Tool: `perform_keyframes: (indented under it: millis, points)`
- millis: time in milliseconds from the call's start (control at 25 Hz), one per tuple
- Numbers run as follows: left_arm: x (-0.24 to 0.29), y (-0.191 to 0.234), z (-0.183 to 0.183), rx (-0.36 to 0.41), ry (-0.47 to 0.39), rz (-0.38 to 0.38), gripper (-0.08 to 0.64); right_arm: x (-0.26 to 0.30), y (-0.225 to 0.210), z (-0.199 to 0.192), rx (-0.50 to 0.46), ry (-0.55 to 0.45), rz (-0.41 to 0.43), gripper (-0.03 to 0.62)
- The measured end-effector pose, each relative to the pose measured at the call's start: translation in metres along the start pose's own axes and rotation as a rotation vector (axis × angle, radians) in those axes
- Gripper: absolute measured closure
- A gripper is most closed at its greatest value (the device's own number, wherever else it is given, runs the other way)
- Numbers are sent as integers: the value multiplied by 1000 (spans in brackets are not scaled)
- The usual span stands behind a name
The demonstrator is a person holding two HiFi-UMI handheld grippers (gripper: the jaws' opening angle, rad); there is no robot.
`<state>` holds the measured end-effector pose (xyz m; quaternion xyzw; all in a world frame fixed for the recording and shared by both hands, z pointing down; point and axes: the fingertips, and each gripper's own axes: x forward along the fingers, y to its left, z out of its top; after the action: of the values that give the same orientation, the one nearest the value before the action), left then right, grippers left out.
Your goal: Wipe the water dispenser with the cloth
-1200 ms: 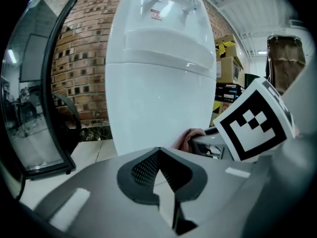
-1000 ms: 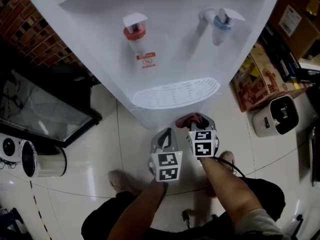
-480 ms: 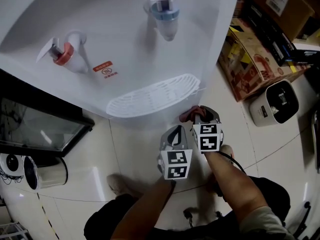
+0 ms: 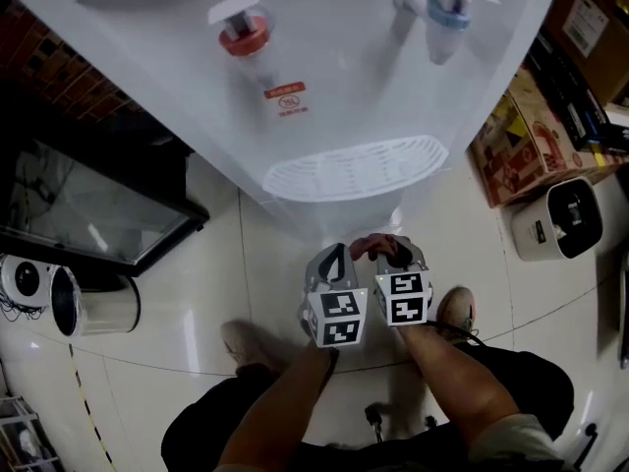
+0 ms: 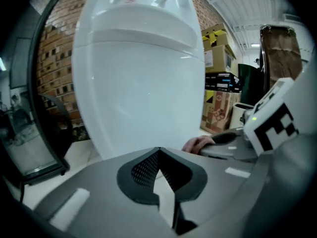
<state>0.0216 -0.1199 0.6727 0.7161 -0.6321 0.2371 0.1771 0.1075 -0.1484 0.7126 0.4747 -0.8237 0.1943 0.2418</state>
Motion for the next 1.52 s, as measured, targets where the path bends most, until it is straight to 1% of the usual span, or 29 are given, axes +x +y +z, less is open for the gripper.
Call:
perform_keyframes:
  millis: [120, 200, 320, 440, 600, 680, 840, 1040, 1160, 1280, 1520]
  points:
    - [-19, 69, -18, -34, 15, 116, 560, 15, 73, -3, -41, 6, 129, 540]
    - [-31, 106, -33, -67, 28, 182, 560, 29, 105, -4, -71, 16, 175, 540]
    - [-40, 140, -52, -111, 45, 237, 560, 54, 130, -6, -75, 36, 199, 540]
    - [-40, 157, -66, -137, 59, 245, 560, 79, 141, -13, -31, 70, 187, 540]
    - [-30, 160, -80, -155, 73, 229, 560, 99, 142, -25, 29, 111, 165, 540]
    - [-25, 159, -84, -159, 81, 222, 560, 104, 144, -32, 38, 129, 163, 540]
    - [-19, 156, -88, -163, 89, 210, 560, 112, 147, -46, 40, 160, 163, 540]
    - [-13, 158, -89, -161, 87, 202, 560, 121, 140, -46, 16, 165, 154, 541]
    - [-7, 148, -92, -159, 98, 186, 560, 117, 134, -49, 13, 180, 161, 541]
    - [0, 132, -87, -149, 96, 161, 560, 113, 124, -48, 2, 186, 152, 541]
    - [13, 101, -62, -116, 60, 105, 560, 106, 91, -44, 4, 175, 95, 541]
